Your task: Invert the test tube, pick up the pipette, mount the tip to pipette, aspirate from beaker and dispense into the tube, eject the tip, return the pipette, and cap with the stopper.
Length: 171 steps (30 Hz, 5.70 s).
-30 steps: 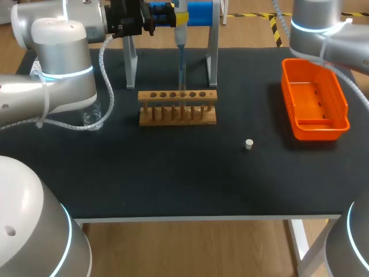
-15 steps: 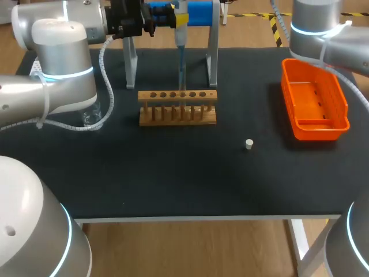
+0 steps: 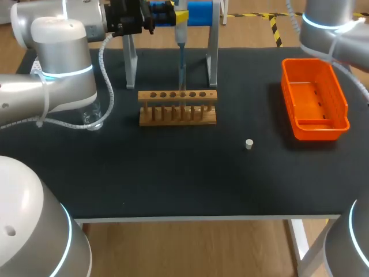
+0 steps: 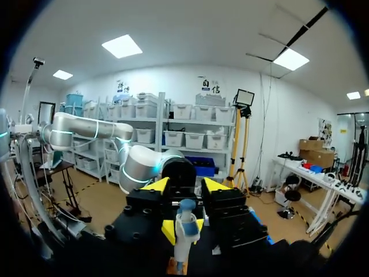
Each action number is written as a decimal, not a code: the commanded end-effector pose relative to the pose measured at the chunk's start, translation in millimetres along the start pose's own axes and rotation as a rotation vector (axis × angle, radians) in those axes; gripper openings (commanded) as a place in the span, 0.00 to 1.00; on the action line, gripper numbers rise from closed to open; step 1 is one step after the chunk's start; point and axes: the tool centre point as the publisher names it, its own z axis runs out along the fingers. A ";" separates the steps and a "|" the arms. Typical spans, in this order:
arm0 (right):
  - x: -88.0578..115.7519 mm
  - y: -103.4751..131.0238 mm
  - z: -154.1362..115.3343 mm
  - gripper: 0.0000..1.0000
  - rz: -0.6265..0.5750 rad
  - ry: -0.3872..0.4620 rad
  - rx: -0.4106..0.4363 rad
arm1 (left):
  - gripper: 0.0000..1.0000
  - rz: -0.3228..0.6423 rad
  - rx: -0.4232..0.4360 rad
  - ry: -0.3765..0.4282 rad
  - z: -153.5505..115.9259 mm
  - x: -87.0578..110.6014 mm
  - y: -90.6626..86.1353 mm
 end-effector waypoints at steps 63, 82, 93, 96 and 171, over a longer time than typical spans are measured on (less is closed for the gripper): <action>16.4 -270.2 28.5 1.00 -0.060 0.062 0.275 | 0.00 -0.001 -0.001 0.002 -0.2 -0.6 -0.6; 8.7 -299.7 49.5 1.00 -0.016 -0.099 0.476 | 0.00 -0.001 -0.001 0.002 -0.2 -0.6 -0.6; 9.3 -315.8 52.5 1.00 -0.044 -0.106 0.543 | 0.00 -0.001 -0.001 0.002 -0.2 -0.6 -0.6; 8.8 -318.9 53.3 1.00 -0.049 -0.107 0.556 | 0.00 -0.001 -0.001 0.002 -0.2 -0.6 -0.6; 7.5 -325.1 56.7 1.00 -0.050 -0.119 0.587 | 0.00 0.108 -0.050 -0.038 10.5 27.6 -45.6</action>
